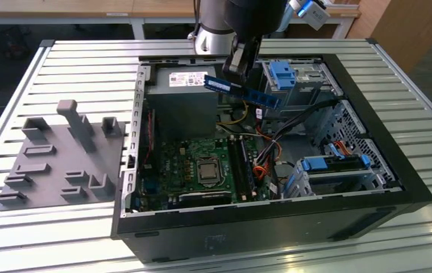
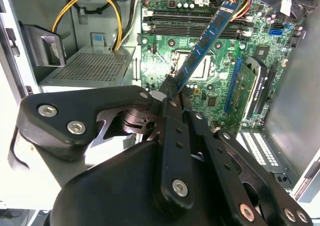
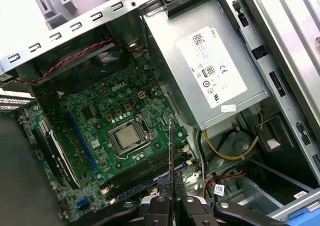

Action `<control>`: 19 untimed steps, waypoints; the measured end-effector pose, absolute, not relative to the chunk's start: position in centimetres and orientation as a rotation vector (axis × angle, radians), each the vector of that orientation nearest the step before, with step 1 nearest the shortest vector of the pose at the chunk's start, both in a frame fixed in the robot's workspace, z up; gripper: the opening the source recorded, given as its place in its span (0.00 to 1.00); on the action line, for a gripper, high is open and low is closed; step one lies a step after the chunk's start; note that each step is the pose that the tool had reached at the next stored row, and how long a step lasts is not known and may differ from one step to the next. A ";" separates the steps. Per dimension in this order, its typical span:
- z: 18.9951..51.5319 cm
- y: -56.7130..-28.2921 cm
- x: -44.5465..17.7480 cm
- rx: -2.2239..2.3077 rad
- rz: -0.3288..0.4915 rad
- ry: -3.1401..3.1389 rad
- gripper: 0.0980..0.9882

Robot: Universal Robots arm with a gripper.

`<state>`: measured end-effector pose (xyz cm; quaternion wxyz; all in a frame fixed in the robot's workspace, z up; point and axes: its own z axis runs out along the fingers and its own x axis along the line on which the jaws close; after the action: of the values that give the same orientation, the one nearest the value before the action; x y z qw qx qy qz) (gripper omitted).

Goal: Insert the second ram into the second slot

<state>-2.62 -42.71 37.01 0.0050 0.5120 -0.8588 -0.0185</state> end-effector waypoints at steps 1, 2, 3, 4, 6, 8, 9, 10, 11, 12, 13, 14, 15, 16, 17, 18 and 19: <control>37.0 -42.7 -2.6 1.601 -0.058 -2.691 0.04; 37.0 -42.7 -2.6 1.598 -0.058 -2.693 0.04; 37.0 -42.7 -2.6 1.595 -0.058 -2.694 0.04; 37.0 -42.7 -2.6 1.593 -0.058 -2.696 0.04; 37.0 -42.7 -2.6 1.588 -0.058 -2.699 0.04; 37.0 -42.7 -2.6 1.583 -0.058 -2.702 0.04; 37.0 -42.7 -2.6 1.580 -0.058 -2.703 0.04; 37.0 -42.7 -2.6 1.578 -0.058 -2.705 0.04; 37.0 -42.7 -2.6 1.575 -0.058 -2.706 0.04; 37.0 -42.7 -2.6 1.573 -0.058 -2.708 0.04; 37.0 -42.7 -2.6 1.570 -0.058 -2.710 0.04; 37.0 -42.7 -2.6 1.568 -0.058 -2.711 0.04; 37.0 -42.7 -2.6 1.565 -0.058 -2.713 0.04; 37.0 -42.7 -2.6 1.563 -0.058 -2.714 0.04; 37.0 -42.7 -2.6 1.560 -0.058 -2.716 0.04; 37.0 -42.7 -2.6 1.555 -0.058 -2.718 0.04; 37.0 -42.7 -2.6 1.553 -0.058 -2.720 0.04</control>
<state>-2.62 -42.71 37.01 0.0046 0.4956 -0.8683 -0.0186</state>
